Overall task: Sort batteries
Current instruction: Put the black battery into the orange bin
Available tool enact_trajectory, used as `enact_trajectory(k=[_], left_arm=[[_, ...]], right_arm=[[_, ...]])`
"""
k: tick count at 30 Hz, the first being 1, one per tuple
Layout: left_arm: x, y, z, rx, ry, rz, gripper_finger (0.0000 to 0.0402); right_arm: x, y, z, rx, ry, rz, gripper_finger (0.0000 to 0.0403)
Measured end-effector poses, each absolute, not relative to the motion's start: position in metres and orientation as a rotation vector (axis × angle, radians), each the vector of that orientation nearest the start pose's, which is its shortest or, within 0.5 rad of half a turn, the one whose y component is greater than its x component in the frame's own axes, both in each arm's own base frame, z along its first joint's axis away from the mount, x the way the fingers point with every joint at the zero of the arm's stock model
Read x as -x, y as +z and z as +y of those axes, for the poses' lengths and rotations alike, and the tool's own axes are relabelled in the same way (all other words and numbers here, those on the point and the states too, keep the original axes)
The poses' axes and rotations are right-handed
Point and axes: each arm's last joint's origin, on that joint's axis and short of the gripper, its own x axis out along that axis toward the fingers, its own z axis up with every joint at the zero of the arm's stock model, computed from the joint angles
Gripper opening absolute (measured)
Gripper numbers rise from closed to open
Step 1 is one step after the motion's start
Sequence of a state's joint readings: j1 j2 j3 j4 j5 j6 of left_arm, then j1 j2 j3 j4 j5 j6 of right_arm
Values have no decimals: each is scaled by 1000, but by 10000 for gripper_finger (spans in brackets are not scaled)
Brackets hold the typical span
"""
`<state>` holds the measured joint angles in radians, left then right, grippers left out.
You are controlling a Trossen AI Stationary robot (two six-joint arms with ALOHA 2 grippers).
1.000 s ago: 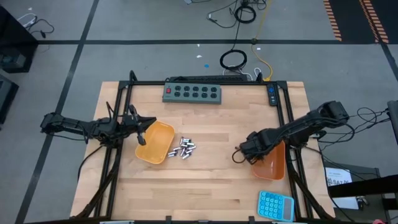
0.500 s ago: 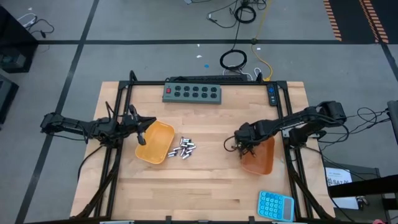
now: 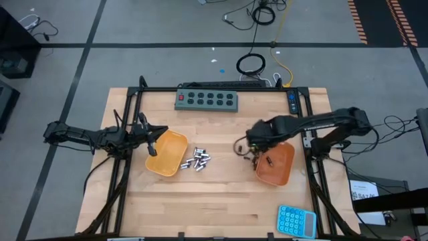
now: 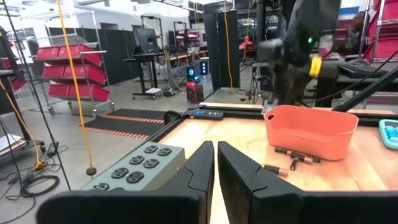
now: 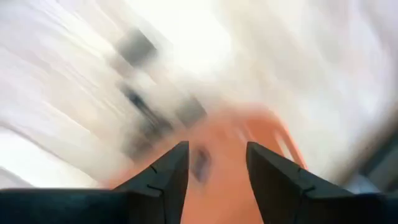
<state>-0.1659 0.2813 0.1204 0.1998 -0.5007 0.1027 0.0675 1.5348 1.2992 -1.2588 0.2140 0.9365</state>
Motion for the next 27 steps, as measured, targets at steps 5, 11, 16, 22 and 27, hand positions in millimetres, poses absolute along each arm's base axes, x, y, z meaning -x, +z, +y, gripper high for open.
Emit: enact_trajectory(k=[5,11,16,22,27], left_arm=[[-112,200,-5,-69,336,-18,33],[-112,194,-5,-47,329,33,33],[-112,195,-5,-39,326,24,33],[-112,195,-5,-36,308,20,33],[-112,195,-6,-38,302,25,33]], right_arm=[[-345,234,-1,-426,-692,1235,151],[-395,193,-12,-412,-712,1263,151],[-419,165,-6,-293,-665,1318,151],[-430,135,-20,-279,-642,1382,151],[-429,138,-21,-277,-640,1368,151]])
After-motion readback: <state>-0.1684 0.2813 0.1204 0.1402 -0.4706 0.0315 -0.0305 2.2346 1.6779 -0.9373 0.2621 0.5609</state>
